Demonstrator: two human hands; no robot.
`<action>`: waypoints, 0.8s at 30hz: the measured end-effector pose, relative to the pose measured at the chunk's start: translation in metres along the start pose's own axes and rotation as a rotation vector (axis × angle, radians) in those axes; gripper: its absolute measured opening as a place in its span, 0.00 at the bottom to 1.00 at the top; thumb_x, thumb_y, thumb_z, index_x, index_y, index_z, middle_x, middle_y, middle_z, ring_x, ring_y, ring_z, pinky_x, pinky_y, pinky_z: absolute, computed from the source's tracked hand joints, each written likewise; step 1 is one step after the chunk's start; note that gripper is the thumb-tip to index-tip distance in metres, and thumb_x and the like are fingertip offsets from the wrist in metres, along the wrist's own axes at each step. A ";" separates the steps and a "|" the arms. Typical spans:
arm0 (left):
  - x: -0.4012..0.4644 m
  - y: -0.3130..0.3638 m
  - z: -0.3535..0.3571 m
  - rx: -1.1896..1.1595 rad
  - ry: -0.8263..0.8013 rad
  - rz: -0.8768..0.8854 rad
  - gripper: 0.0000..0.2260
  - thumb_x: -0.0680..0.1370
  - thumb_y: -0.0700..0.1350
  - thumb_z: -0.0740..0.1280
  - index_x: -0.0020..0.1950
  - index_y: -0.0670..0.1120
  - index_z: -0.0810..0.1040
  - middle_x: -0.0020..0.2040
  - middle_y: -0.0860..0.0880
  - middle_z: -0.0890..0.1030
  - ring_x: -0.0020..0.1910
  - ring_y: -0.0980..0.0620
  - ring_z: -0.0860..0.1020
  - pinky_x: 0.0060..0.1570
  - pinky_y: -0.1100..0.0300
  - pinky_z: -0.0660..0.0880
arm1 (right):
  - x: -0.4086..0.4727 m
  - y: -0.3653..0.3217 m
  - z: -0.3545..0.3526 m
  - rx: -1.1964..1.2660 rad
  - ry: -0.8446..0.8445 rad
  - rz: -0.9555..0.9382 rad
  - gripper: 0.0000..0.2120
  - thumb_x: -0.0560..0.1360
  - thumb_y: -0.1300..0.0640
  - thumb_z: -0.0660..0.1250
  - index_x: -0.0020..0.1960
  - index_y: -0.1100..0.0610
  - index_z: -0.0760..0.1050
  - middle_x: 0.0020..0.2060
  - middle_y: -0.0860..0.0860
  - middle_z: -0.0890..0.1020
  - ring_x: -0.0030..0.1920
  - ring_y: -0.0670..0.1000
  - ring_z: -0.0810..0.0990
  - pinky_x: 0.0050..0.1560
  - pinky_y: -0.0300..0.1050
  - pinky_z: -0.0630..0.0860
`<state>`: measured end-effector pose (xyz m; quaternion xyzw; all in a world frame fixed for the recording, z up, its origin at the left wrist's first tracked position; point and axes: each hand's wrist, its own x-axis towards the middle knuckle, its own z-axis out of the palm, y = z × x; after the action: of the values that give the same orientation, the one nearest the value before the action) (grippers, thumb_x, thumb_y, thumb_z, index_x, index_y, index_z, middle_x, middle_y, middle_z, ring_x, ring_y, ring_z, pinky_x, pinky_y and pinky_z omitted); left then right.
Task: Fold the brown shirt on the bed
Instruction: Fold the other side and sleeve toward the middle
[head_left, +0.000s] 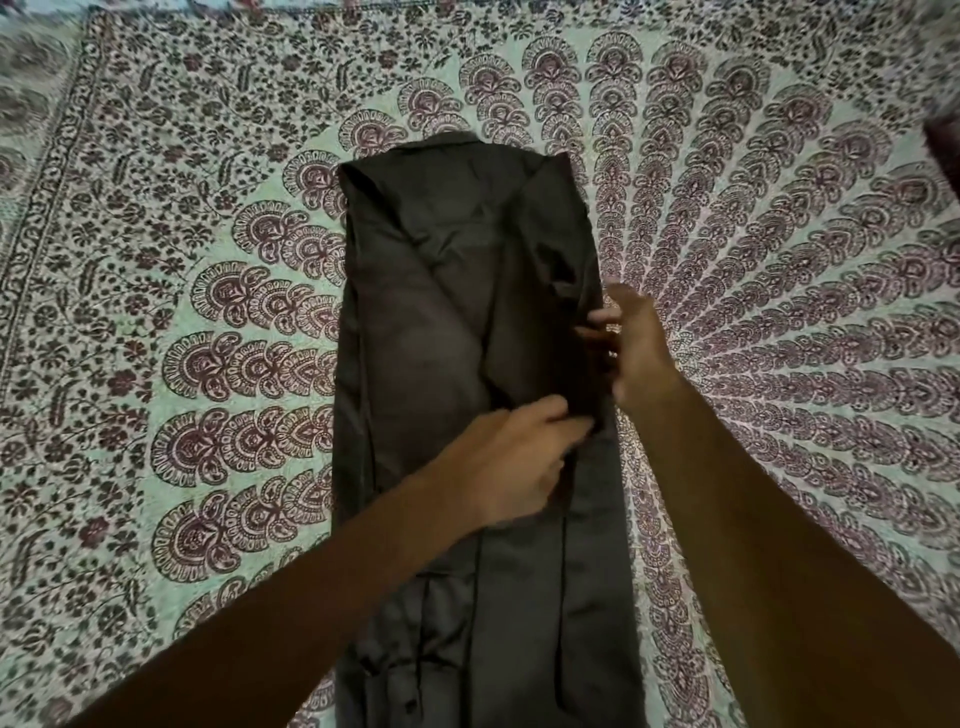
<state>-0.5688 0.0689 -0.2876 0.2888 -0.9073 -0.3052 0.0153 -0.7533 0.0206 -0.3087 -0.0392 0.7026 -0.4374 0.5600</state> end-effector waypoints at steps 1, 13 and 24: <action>0.001 0.006 0.010 0.020 -0.078 -0.011 0.21 0.79 0.43 0.65 0.72 0.49 0.71 0.61 0.49 0.71 0.55 0.41 0.79 0.50 0.47 0.79 | 0.001 0.004 -0.003 -0.141 0.032 -0.037 0.27 0.72 0.35 0.70 0.48 0.61 0.78 0.40 0.57 0.83 0.40 0.56 0.82 0.44 0.45 0.77; 0.008 0.024 0.060 -0.968 -0.282 -0.454 0.15 0.84 0.40 0.63 0.70 0.45 0.76 0.65 0.47 0.79 0.51 0.48 0.82 0.46 0.60 0.81 | 0.033 0.030 -0.031 -0.376 0.056 -0.227 0.14 0.74 0.71 0.69 0.36 0.54 0.77 0.35 0.51 0.82 0.38 0.51 0.81 0.43 0.41 0.77; 0.052 -0.020 0.053 -0.457 0.592 -0.952 0.18 0.78 0.50 0.70 0.63 0.44 0.72 0.58 0.42 0.79 0.59 0.39 0.77 0.54 0.53 0.72 | 0.016 0.050 -0.075 -0.821 0.013 -0.143 0.18 0.61 0.50 0.85 0.39 0.59 0.81 0.36 0.53 0.83 0.38 0.52 0.82 0.43 0.46 0.80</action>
<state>-0.6125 0.0577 -0.3495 0.7251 -0.5472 -0.3723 0.1903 -0.7986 0.0852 -0.3545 -0.3055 0.8176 -0.1590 0.4615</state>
